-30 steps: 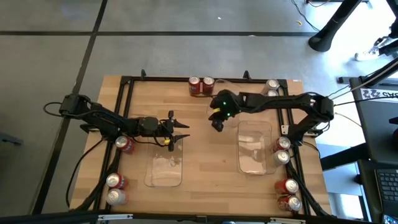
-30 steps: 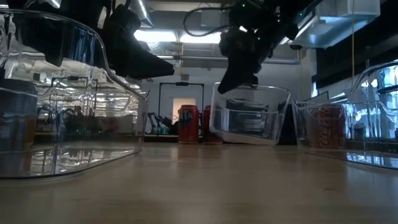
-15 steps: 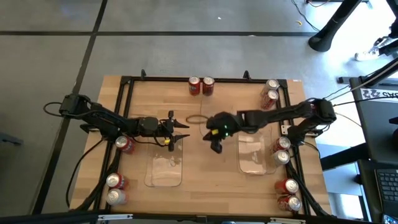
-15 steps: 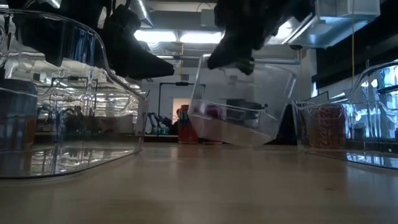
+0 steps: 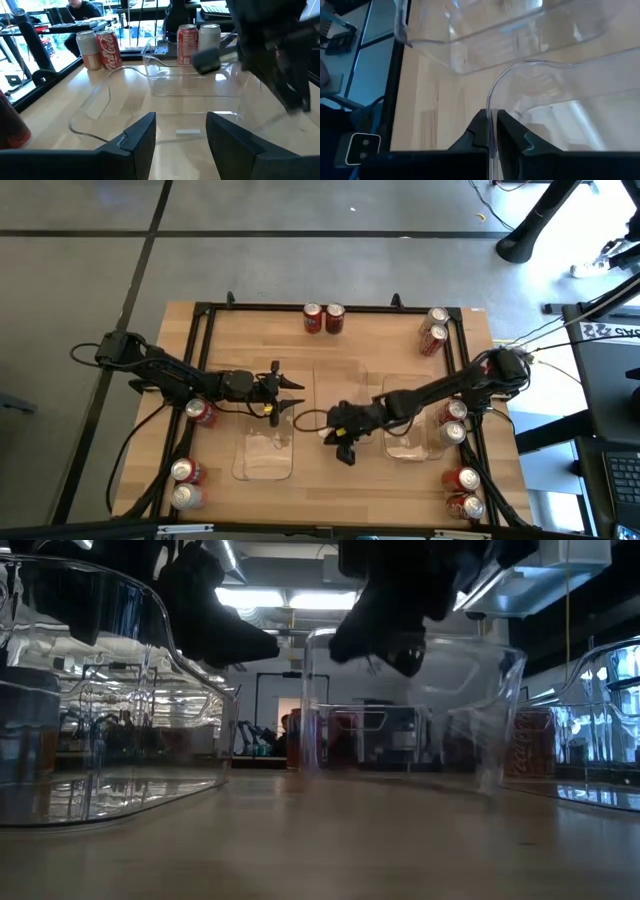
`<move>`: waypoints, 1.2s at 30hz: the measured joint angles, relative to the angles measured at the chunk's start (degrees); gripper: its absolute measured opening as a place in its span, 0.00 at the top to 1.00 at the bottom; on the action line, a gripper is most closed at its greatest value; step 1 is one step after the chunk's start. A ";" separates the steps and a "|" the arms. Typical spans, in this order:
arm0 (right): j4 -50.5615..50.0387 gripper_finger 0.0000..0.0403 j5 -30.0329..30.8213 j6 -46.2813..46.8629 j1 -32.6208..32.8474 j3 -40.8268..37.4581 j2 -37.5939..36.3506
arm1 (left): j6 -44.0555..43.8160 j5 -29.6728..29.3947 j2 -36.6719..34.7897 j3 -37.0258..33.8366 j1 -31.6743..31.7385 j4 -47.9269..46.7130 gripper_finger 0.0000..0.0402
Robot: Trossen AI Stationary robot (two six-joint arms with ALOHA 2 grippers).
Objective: Sort soda cans
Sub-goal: Move the top right transparent bin to the center of the transparent bins, then put the top left red white soda can into the center transparent bin
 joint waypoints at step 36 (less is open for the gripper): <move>-32.85 0.60 -15.19 -5.97 -10.54 15.10 -9.59 | 0.68 0.00 0.00 0.00 -1.43 -2.39 0.59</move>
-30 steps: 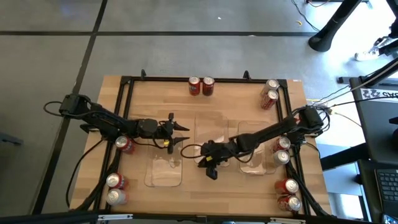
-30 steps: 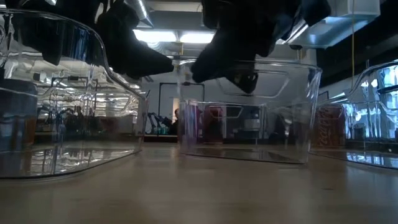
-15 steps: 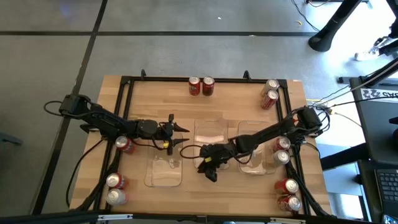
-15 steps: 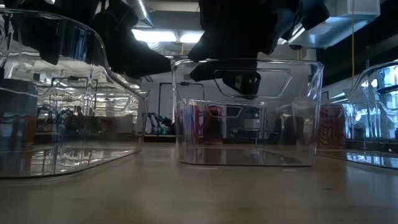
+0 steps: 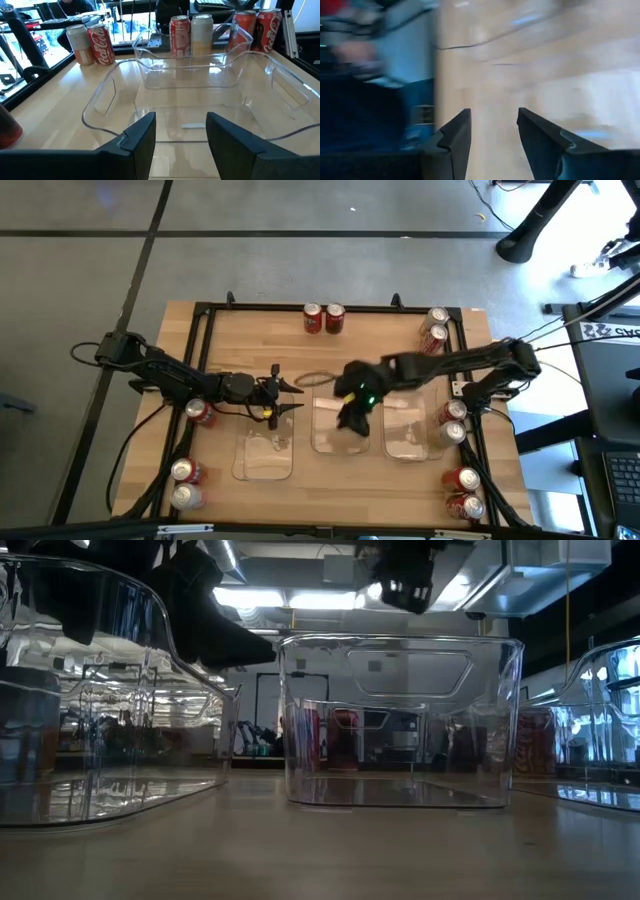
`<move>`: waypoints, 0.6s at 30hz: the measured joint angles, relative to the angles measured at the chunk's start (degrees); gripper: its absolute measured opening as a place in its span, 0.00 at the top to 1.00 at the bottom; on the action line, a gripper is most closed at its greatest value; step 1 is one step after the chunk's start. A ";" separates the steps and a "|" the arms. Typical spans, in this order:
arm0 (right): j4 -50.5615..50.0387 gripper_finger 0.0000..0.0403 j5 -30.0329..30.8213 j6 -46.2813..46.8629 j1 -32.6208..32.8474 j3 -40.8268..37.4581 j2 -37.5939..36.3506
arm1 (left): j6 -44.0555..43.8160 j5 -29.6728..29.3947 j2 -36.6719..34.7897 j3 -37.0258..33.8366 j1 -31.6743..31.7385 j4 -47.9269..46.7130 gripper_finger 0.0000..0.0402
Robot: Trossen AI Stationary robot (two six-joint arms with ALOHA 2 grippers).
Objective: Sort soda cans
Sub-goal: Put the top left red white soda can into the center transparent bin
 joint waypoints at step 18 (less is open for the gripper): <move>-4.74 0.60 58.51 -12.95 -13.27 0.95 -11.31 | -0.24 0.00 0.00 0.00 0.01 -0.07 0.59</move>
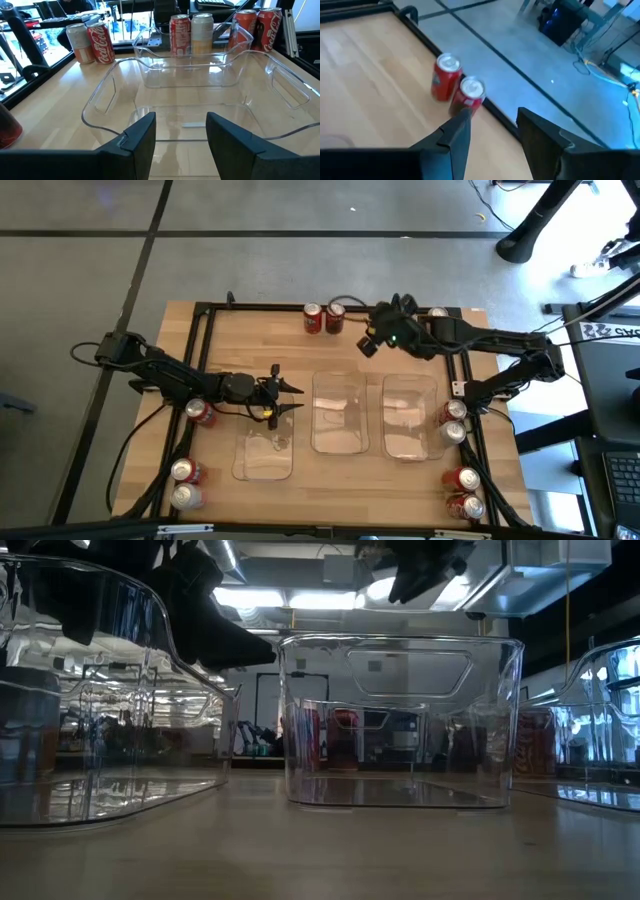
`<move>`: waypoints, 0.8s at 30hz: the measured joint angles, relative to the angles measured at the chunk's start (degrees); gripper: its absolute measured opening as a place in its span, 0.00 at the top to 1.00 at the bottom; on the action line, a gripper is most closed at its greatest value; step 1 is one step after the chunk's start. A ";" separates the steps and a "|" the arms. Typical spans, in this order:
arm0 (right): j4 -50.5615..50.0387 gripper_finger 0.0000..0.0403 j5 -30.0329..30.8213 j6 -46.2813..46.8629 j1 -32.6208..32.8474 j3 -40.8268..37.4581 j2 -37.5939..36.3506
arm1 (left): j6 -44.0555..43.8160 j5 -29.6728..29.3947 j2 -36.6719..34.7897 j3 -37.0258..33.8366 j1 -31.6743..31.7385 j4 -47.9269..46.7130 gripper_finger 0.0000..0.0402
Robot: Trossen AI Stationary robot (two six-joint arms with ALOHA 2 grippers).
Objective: Sort soda cans
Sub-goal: Put the top left red white soda can into the center transparent bin
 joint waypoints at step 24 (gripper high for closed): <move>5.72 0.50 -5.32 -4.42 -5.09 -0.09 8.41 | 0.44 0.00 0.00 -0.04 0.00 -1.16 0.59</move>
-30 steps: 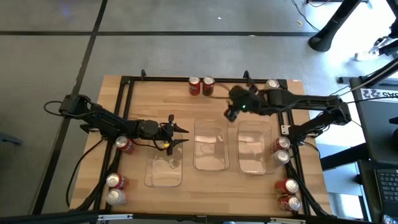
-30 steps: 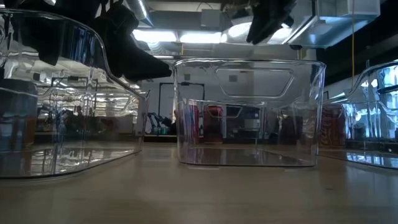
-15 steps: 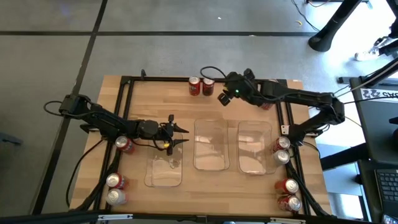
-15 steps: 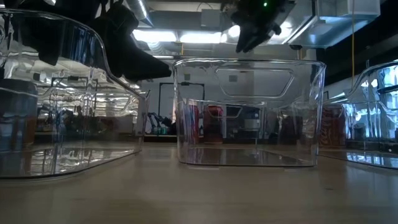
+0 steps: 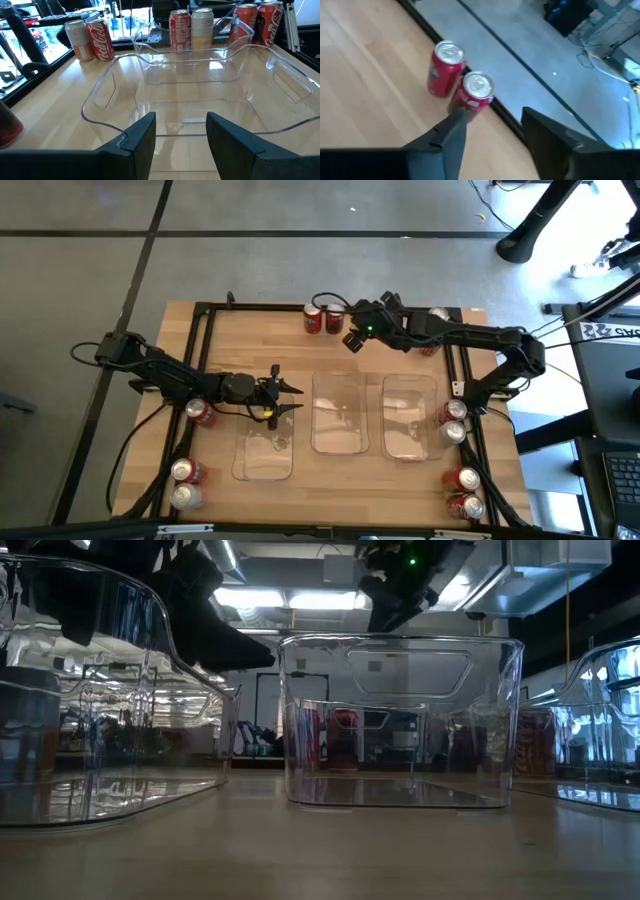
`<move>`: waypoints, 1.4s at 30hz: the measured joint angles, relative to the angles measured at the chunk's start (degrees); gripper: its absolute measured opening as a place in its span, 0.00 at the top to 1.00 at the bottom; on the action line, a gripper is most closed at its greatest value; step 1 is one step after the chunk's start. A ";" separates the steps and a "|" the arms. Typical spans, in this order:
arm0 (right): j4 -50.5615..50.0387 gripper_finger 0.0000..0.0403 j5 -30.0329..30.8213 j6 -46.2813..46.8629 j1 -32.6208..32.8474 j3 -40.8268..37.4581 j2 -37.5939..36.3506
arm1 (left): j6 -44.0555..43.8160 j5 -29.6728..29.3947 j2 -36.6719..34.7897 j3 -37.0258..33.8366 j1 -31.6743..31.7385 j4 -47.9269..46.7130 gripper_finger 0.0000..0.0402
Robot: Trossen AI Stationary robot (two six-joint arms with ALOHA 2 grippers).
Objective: Sort soda cans
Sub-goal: Put the top left red white soda can into the center transparent bin
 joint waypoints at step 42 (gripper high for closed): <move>12.44 0.16 -27.91 3.37 -17.85 9.30 16.63 | -0.68 -0.02 0.00 0.00 0.00 -0.51 0.59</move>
